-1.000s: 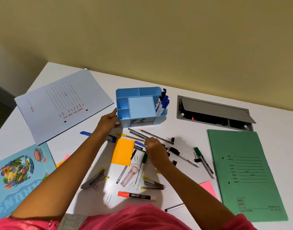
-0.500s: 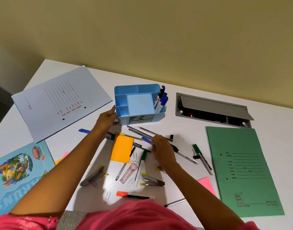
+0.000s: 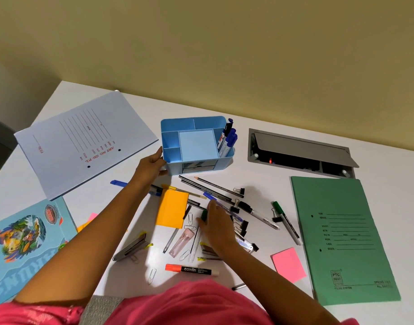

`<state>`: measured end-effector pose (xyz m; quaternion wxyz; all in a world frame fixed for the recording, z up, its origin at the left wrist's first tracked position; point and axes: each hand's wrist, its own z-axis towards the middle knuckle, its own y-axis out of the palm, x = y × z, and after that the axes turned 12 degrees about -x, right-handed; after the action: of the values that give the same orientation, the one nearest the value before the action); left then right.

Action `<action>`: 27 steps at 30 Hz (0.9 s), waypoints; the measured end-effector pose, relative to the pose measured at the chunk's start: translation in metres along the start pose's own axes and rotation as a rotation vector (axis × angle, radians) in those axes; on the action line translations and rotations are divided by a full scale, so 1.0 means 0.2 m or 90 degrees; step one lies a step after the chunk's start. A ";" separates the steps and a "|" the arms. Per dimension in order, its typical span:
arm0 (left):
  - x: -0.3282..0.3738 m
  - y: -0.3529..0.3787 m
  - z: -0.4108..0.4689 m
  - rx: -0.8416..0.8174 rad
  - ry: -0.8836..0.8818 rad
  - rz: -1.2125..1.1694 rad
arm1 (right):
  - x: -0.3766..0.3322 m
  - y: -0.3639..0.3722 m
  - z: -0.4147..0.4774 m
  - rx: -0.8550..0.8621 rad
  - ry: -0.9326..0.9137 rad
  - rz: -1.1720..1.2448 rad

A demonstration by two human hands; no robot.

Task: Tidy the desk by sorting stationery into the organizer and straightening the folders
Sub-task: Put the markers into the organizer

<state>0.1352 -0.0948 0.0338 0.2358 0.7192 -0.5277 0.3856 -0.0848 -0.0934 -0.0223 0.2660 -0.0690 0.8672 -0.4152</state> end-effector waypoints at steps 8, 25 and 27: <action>0.00 0.00 0.00 -0.001 0.001 -0.001 | -0.04 -0.12 0.01 0.116 -0.047 0.175; -0.02 0.00 0.01 0.002 0.006 -0.002 | -0.11 -0.75 0.31 0.476 -0.151 0.129; -0.03 0.00 0.00 0.000 0.007 0.001 | -0.10 -0.74 0.34 0.451 -0.141 0.104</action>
<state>0.1351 -0.0923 0.0293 0.2381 0.7165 -0.5269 0.3902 -0.0469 -0.2288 0.0624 0.3979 0.0523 0.6384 -0.6568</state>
